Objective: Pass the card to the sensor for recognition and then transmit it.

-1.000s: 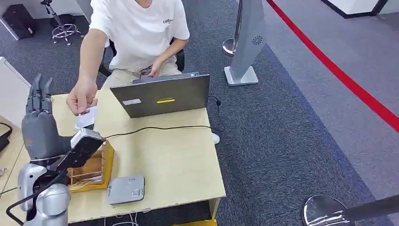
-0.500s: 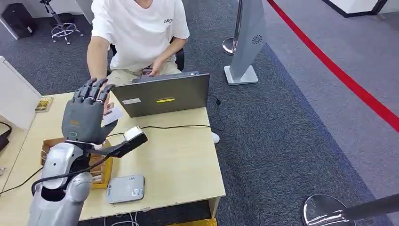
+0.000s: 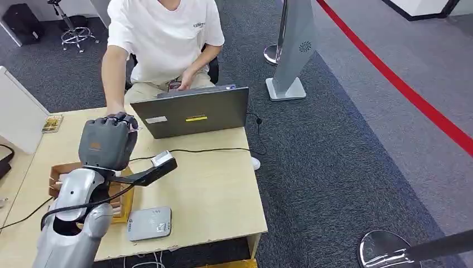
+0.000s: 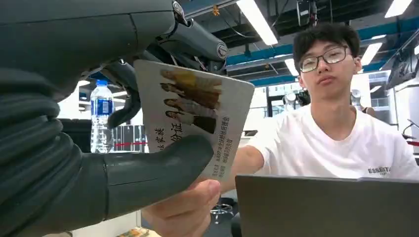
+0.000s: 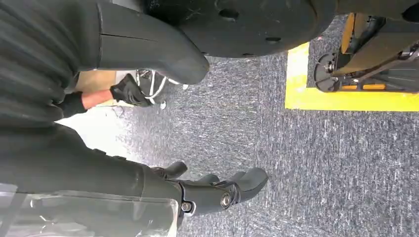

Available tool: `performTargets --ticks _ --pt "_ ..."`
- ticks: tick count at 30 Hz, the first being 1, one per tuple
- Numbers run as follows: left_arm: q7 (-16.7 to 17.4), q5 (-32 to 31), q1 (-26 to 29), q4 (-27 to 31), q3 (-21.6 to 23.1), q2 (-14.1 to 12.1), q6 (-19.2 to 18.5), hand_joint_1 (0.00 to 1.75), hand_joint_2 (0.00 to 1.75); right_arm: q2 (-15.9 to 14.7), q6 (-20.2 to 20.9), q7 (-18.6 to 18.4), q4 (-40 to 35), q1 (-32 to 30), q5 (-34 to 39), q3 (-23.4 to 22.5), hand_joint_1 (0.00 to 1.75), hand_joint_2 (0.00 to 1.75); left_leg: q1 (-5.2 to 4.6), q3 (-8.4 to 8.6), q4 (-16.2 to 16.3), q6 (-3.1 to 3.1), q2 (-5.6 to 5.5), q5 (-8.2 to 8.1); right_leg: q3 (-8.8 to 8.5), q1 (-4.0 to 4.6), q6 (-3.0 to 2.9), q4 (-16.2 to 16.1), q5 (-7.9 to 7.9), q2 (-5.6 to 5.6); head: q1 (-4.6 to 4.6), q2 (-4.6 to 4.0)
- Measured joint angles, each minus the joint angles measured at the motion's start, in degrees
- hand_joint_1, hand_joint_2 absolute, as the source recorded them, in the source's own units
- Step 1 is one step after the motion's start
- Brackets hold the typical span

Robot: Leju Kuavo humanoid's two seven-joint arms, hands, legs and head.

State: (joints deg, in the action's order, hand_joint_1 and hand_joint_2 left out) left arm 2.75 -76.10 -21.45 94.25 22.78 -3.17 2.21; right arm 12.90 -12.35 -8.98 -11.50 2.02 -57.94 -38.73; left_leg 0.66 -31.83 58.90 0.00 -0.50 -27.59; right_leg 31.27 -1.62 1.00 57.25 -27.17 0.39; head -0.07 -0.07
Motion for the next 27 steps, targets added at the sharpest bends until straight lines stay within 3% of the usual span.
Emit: performTargets --ticks 6,18,21,27 --pt "-0.3 -0.5 -0.8 -0.8 0.3 -0.5 -0.9 1.75 1.75 0.0 0.4 0.0 0.0 0.0 0.0 0.1 0.00 1.75 0.00 -0.01 0.0 -0.05 0.00 0.04 0.00 0.00 0.01 0.0 0.03 0.00 0.00 0.00" --pt "-0.7 -3.2 2.9 0.2 2.3 -0.7 2.7 1.75 1.75 -0.1 0.4 0.1 0.0 0.0 0.5 0.2 0.00 1.75 0.00 -0.06 0.0 -0.04 -0.02 0.05 0.01 0.00 0.02 0.0 0.04 -0.01 0.00 0.00" --pt "-1.0 -3.3 5.3 2.3 4.0 -1.1 -0.3 1.75 1.75 -0.1 0.1 0.5 0.0 -0.1 1.6 -0.1 0.00 1.75 0.00 -0.06 0.0 -0.04 -0.01 0.05 0.02 0.00 0.02 0.0 0.04 -0.01 0.00 0.00" --pt "1.6 -3.4 8.3 4.6 8.3 -3.0 -7.7 1.75 1.75 -0.1 -0.1 -0.1 0.0 0.0 2.4 -0.6 0.00 1.75 0.00 -0.09 0.0 -0.04 -0.01 0.05 0.05 0.00 0.02 0.0 0.04 -0.02 0.00 0.00"
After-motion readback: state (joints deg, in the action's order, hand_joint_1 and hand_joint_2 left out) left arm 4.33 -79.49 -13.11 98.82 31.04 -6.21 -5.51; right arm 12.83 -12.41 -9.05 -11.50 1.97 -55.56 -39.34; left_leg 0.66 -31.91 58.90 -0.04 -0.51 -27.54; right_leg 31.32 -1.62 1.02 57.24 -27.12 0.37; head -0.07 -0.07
